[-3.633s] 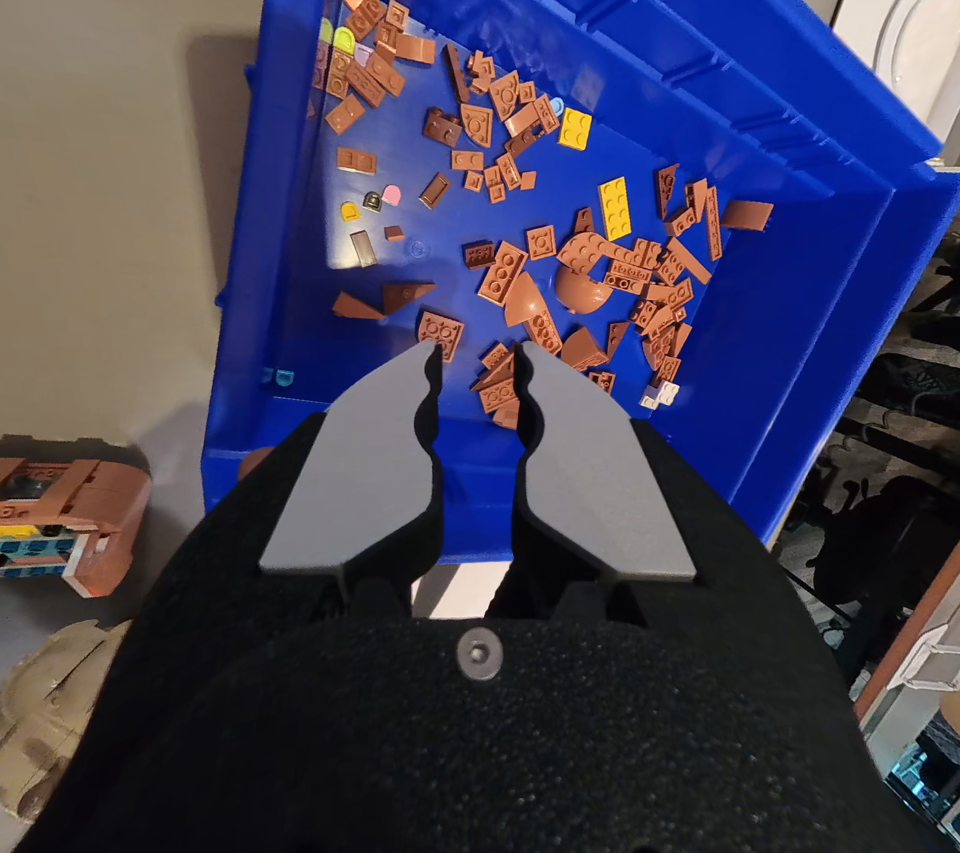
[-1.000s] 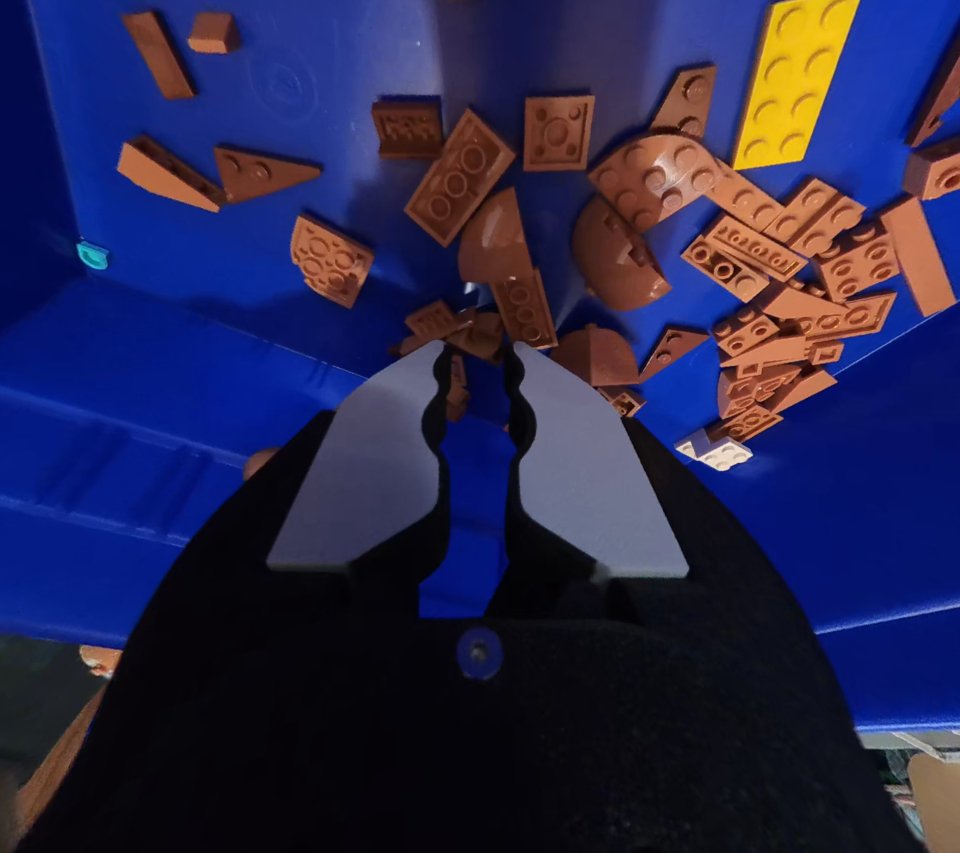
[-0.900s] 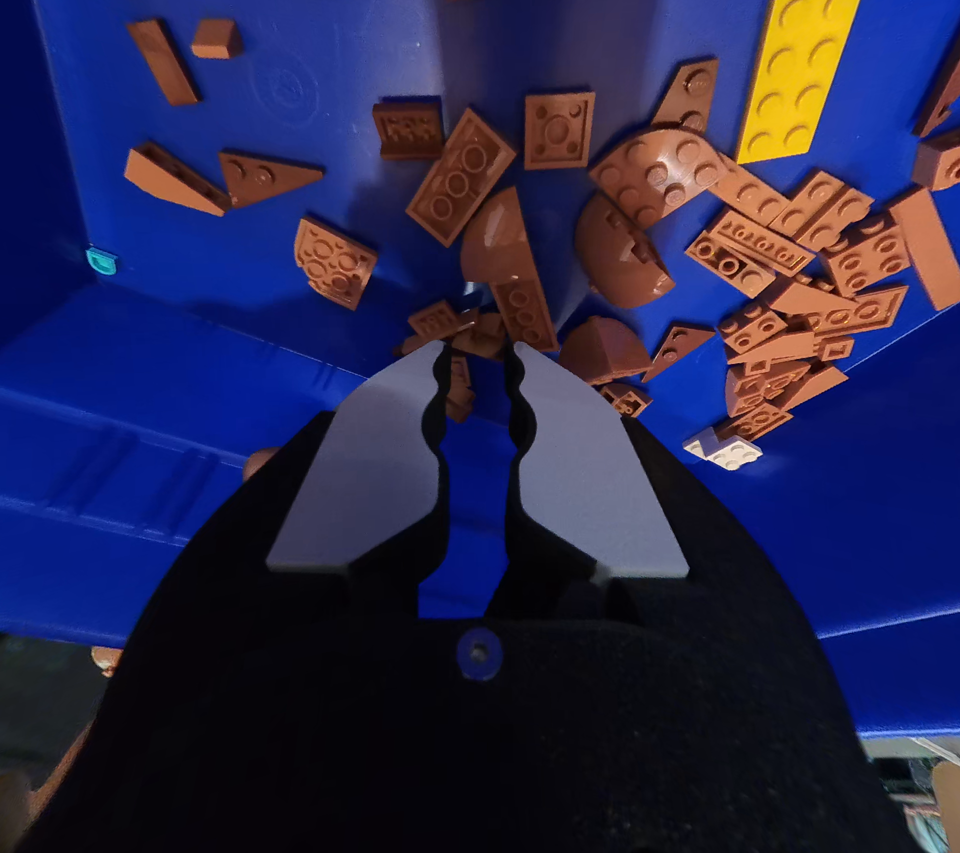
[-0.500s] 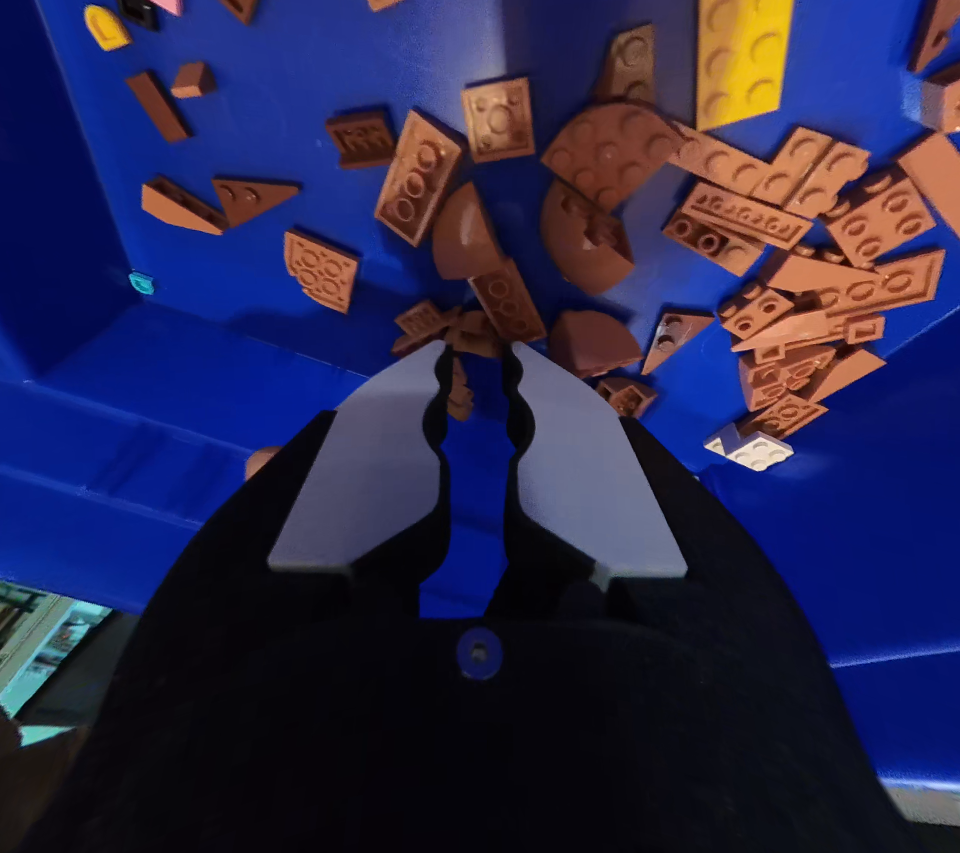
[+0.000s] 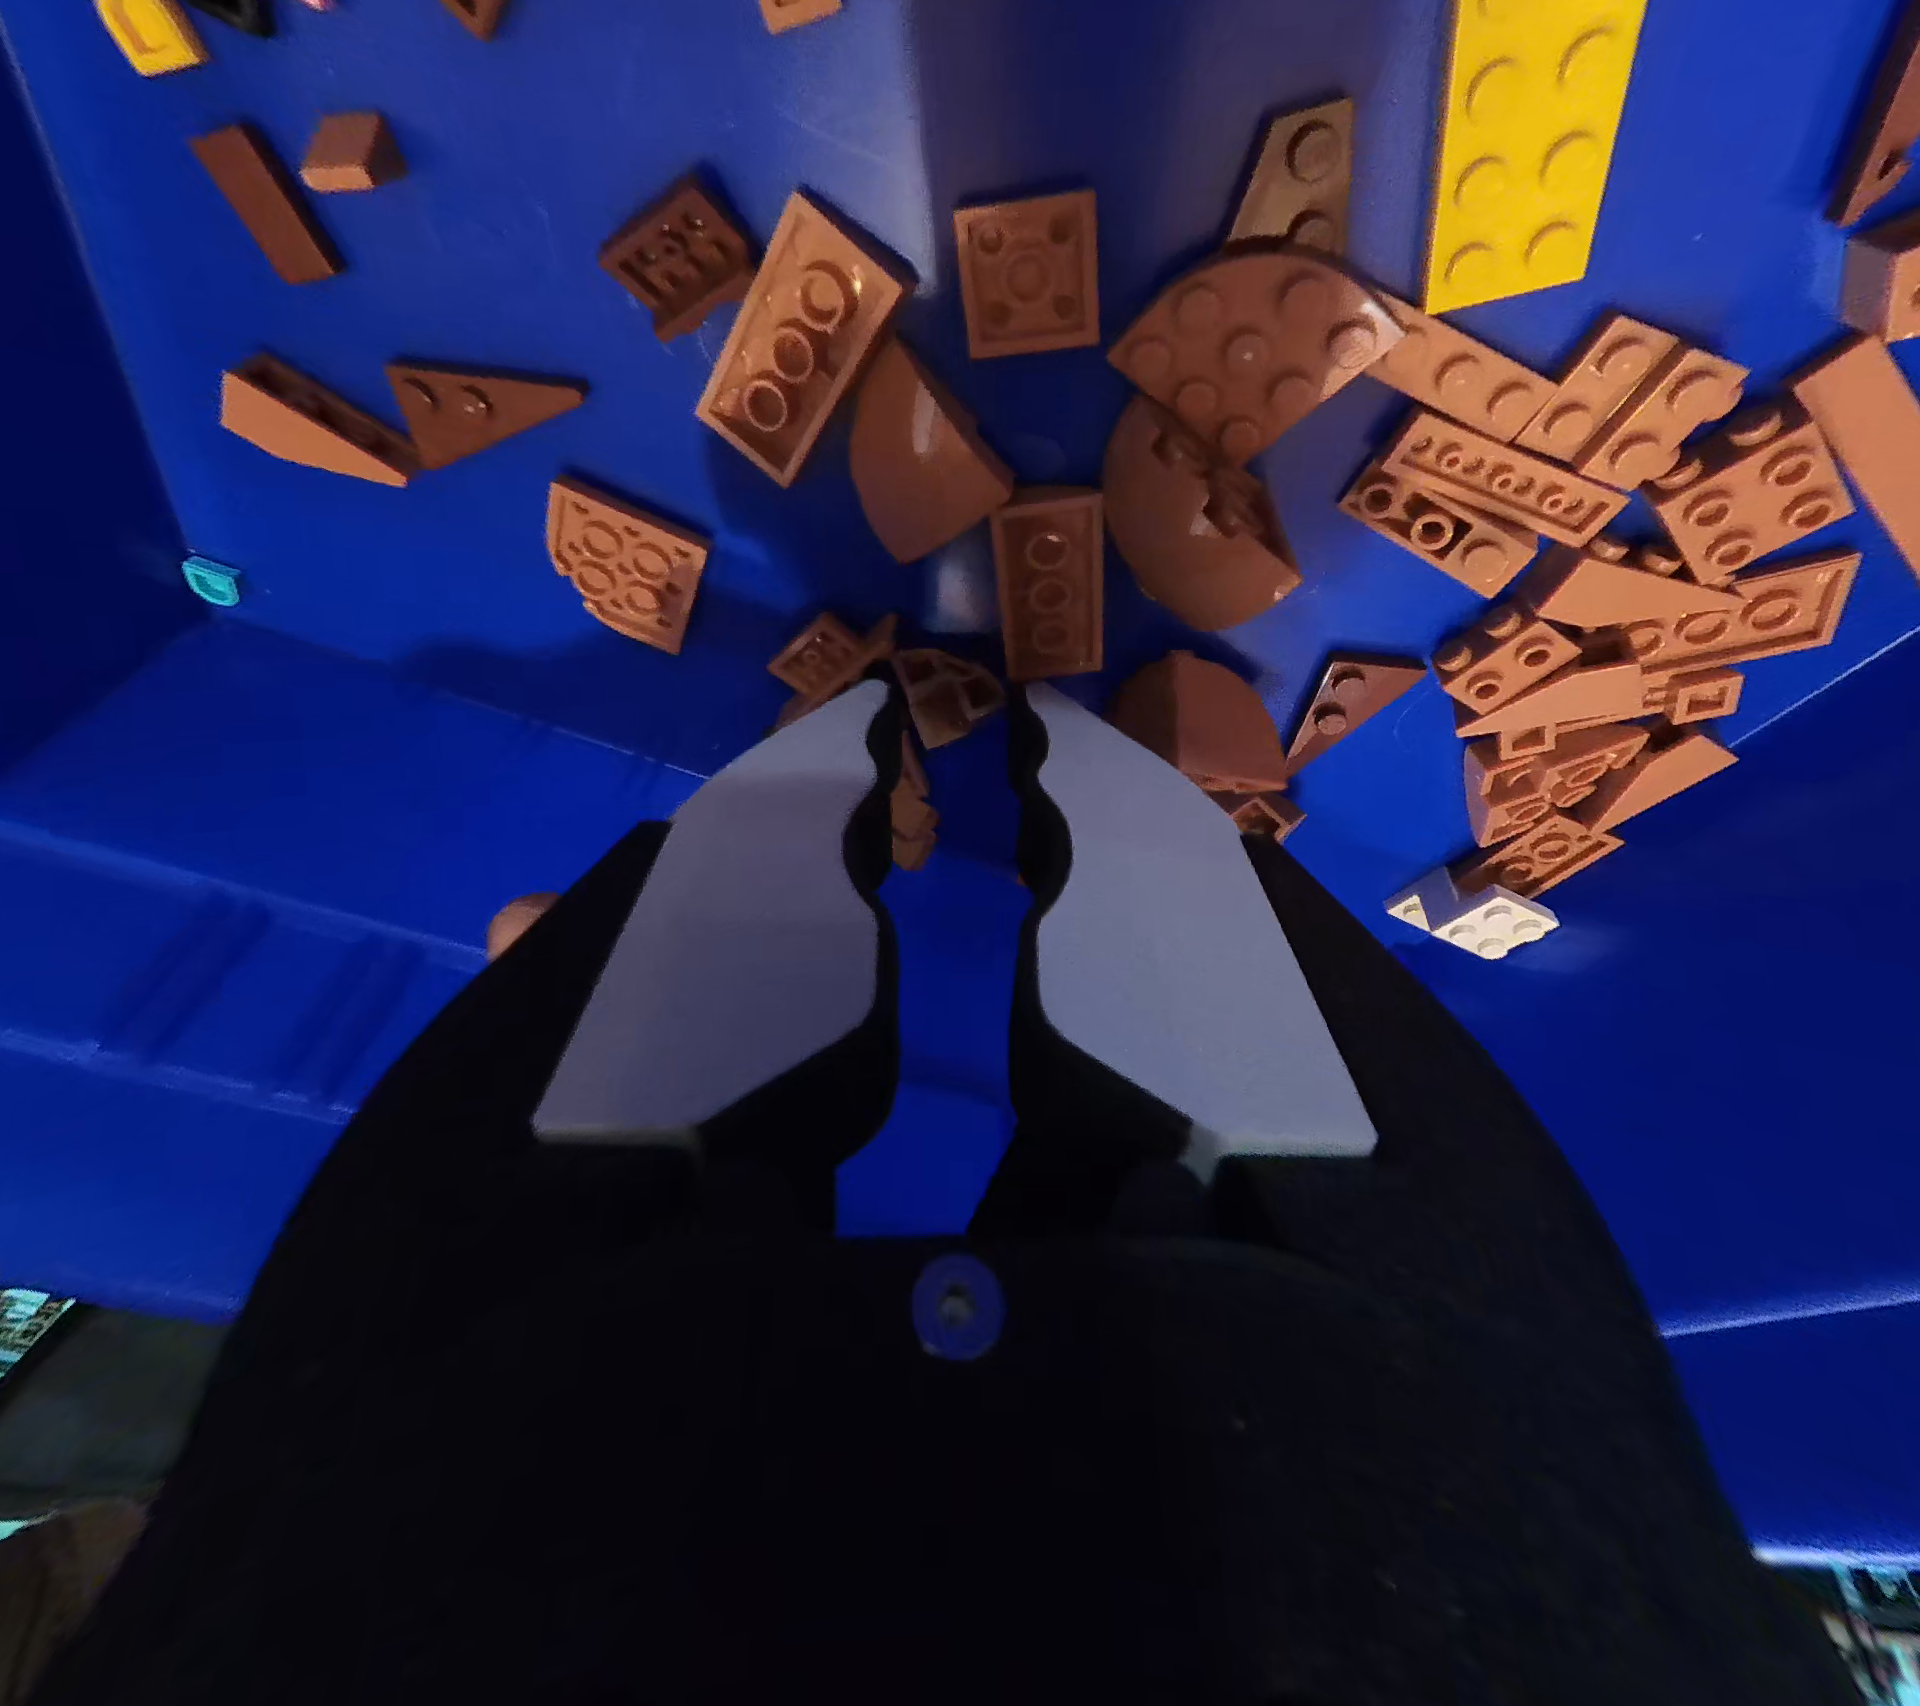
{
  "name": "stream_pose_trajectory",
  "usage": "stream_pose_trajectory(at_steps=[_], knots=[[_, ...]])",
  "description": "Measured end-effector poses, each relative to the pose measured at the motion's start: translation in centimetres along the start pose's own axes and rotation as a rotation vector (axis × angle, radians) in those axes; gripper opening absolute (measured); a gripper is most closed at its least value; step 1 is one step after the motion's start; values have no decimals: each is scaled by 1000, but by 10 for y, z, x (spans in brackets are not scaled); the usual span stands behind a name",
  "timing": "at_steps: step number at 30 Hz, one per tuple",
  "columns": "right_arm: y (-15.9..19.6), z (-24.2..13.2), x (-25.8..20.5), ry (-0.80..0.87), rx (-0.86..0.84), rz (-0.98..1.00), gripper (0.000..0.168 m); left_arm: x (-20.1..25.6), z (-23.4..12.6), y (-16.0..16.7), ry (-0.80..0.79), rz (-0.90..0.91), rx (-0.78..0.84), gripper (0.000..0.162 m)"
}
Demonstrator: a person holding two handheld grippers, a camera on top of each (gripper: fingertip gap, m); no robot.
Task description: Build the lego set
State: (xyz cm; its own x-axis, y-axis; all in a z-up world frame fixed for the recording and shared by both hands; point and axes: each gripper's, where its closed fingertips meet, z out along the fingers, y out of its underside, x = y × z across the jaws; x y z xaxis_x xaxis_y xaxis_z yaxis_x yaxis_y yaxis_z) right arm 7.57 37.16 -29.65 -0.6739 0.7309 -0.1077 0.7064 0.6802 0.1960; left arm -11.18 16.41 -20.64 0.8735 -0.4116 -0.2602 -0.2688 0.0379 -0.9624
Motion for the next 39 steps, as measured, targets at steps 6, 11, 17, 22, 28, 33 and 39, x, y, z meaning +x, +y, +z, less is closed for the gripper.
stream_pose_trajectory(at_steps=[6,11,17,22,28,33,39], knots=[[2,-13,-1,65,20,8,19,0,0,0,-1,-2,-1,5],[-23,-43,-23,162,184,-16,19,-1,0,0,-3,0,-2,5],[-84,-92,-82,303,526,-36,19,-1,0,0,-7,2,-3,5],[-116,-104,-127,384,682,53,18,-1,0,0,-10,6,-4,5],[-139,-65,-156,396,642,128,19,0,1,1,-11,13,-6,5],[-157,-26,-172,383,533,56,19,-1,1,1,-13,13,-7,5],[-162,-13,-174,350,520,25,27,-1,1,1,-15,13,-6,5]])
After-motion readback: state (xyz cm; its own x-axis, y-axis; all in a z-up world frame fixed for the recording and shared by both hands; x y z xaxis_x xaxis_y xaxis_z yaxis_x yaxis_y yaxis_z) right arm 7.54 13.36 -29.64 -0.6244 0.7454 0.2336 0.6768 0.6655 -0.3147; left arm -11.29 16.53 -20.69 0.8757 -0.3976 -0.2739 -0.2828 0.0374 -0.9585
